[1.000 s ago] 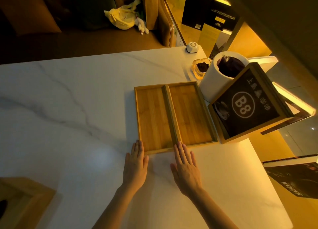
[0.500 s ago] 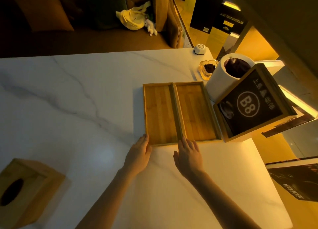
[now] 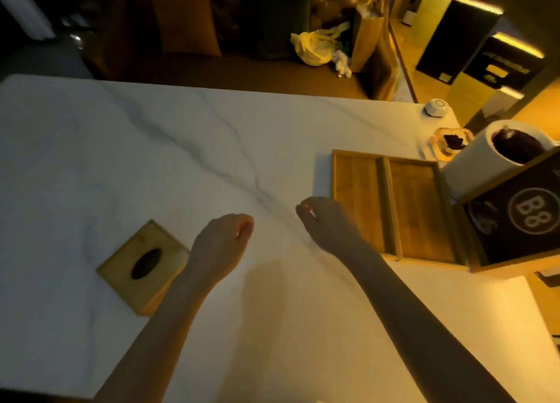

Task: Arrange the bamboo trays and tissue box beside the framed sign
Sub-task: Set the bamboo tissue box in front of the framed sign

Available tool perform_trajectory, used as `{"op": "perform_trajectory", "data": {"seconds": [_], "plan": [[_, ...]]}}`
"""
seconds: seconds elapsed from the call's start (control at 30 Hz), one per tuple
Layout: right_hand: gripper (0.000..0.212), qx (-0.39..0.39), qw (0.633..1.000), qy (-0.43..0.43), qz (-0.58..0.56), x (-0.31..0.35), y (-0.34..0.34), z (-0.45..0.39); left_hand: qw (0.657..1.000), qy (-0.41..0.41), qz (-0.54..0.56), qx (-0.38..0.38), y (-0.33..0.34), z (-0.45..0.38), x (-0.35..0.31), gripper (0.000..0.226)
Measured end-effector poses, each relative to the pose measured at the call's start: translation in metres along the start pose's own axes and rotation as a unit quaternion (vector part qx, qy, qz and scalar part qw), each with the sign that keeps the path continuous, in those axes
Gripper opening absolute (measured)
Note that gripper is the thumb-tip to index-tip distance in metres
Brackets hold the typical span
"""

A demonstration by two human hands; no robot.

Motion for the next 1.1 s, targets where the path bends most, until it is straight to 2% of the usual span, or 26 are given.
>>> {"op": "perform_trajectory", "data": {"seconds": [0.1, 0.23, 0.33, 0.43, 0.57, 0.67, 0.77, 0.83, 1.1], "plan": [[0.039, -0.024, 0.998, -0.043, -0.038, 0.046, 0.007, -0.001, 0.994, -0.003, -0.012, -0.113, -0.039, 0.022, 0.033, 0.030], [0.047, -0.057, 0.994, -0.093, 0.007, 0.103, 0.030, 0.004, 0.980, -0.081, 0.002, -0.182, -0.074, 0.049, 0.088, 0.038], [0.058, -0.003, 0.990, -0.130, 0.059, 0.133, 0.063, 0.009, 0.970, -0.159, -0.008, -0.184, -0.089, 0.066, 0.131, 0.054], [0.065, 0.067, 0.989, -0.129, 0.035, 0.152, 0.096, 0.017, 0.957, -0.223, 0.082, -0.167, -0.094, 0.076, 0.159, 0.064], [0.065, 0.148, 0.983, -0.073, -0.073, 0.164, 0.123, 0.025, 0.910, -0.313, 0.235, -0.138, -0.095, 0.079, 0.175, 0.051], [0.059, 0.186, 0.968, -0.010, -0.167, 0.165, 0.133, 0.024, 0.882, -0.329, 0.303, -0.148, -0.097, 0.082, 0.183, 0.038], [0.049, 0.189, 0.961, 0.026, -0.199, 0.166, 0.136, 0.024, 0.853, -0.356, 0.344, -0.167, -0.099, 0.083, 0.185, 0.018], [0.046, 0.177, 0.964, 0.027, -0.198, 0.168, 0.137, 0.023, 0.836, -0.360, 0.373, -0.178, -0.097, 0.083, 0.185, 0.016], [0.037, 0.140, 0.970, 0.012, -0.196, 0.166, 0.133, 0.026, 0.841, -0.331, 0.373, -0.210, -0.092, 0.080, 0.178, 0.021]]}}
Point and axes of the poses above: each hand's wrist, its own z-axis away from the middle knuckle, its own y-axis out of the palm, x = y × z, the point moved 2 cm from there along -z, towards the middle knuckle, and after that the axes turned 14 degrees about z, right-handed, at the moved point
